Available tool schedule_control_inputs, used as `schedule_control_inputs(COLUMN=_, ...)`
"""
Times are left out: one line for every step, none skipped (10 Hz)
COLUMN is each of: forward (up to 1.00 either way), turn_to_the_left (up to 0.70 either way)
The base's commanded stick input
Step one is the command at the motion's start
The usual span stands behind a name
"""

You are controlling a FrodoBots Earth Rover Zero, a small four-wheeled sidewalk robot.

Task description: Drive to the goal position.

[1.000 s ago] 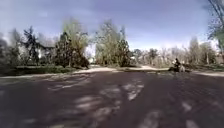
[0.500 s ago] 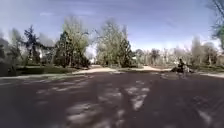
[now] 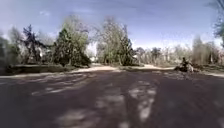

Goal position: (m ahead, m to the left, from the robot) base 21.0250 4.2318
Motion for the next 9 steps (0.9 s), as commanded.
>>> schedule_control_inputs(forward=0.7, turn_to_the_left=0.35)
schedule_control_inputs(forward=0.7, turn_to_the_left=0.35)
schedule_control_inputs(forward=0.7, turn_to_the_left=0.35)
schedule_control_inputs(forward=0.7, turn_to_the_left=0.35)
schedule_control_inputs(forward=0.7, turn_to_the_left=0.3)
schedule_control_inputs(forward=0.7, turn_to_the_left=0.19)
schedule_control_inputs(forward=0.7, turn_to_the_left=0.07)
schedule_control_inputs(forward=0.7, turn_to_the_left=0.0)
schedule_control_inputs(forward=0.7, turn_to_the_left=0.0)
